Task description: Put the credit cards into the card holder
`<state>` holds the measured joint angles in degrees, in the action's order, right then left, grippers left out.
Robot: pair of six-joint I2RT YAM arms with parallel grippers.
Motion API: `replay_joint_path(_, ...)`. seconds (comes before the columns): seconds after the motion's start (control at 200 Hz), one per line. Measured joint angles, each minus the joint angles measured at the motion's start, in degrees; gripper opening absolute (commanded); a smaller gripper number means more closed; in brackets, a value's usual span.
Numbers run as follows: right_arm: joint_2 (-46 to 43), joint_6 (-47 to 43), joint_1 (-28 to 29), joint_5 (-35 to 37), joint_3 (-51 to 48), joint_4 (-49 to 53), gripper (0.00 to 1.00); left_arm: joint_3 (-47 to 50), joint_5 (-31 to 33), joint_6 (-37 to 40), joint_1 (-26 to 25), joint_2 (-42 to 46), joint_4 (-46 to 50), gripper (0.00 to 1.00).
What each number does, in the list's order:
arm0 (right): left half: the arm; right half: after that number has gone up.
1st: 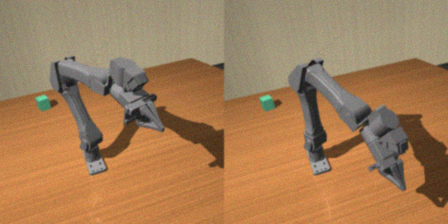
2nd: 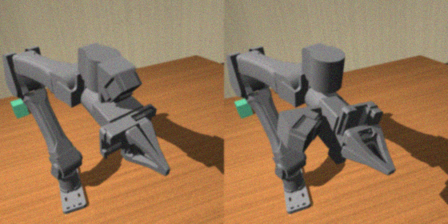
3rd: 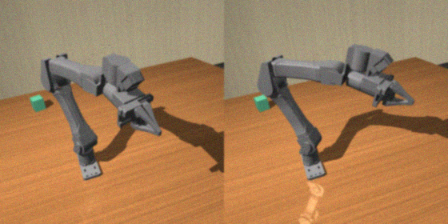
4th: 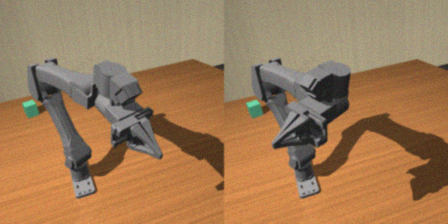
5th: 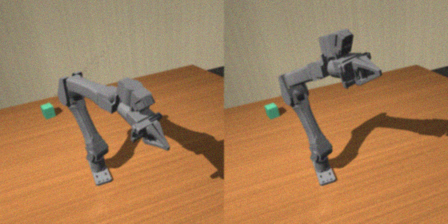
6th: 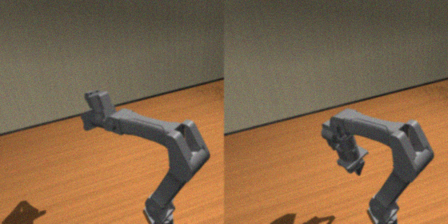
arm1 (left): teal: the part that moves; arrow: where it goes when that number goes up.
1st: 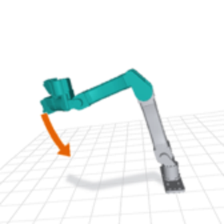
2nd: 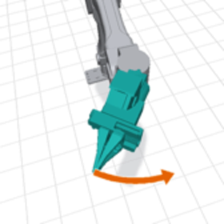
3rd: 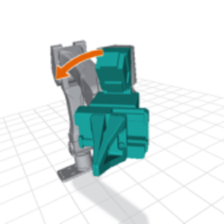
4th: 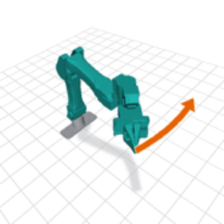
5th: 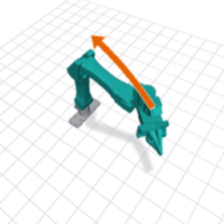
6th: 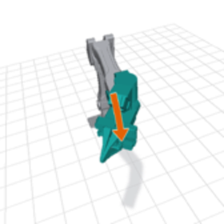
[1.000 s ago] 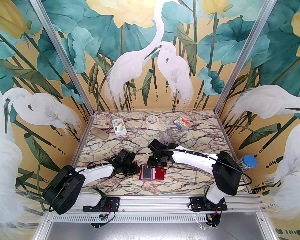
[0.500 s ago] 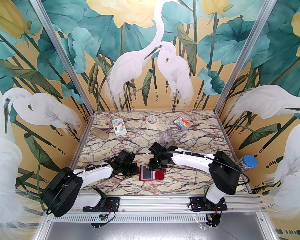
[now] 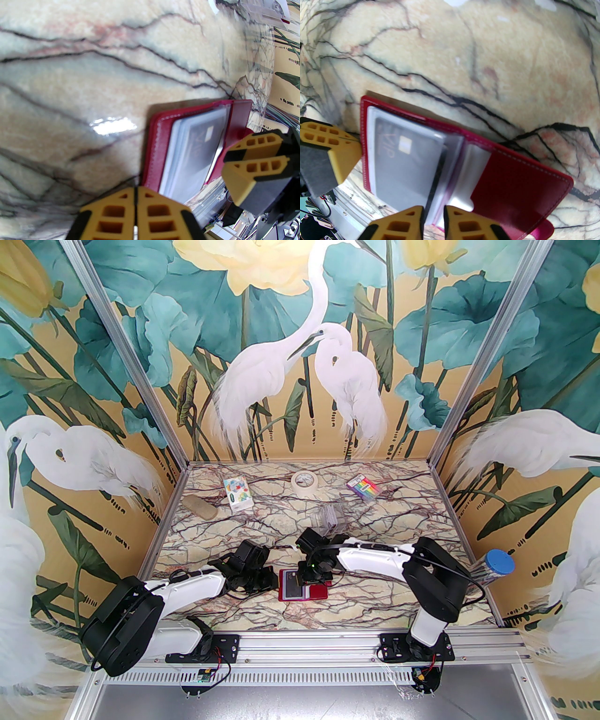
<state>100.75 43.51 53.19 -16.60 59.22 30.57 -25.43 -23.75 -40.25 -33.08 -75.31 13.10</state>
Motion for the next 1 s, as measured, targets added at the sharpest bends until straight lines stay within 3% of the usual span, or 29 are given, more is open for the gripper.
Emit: replay_joint_path(1.0,2.1,0.2,0.0,-1.5,-0.4,-1.7,0.19,0.0,0.0,0.0,0.0,-0.1,-0.1,0.06)
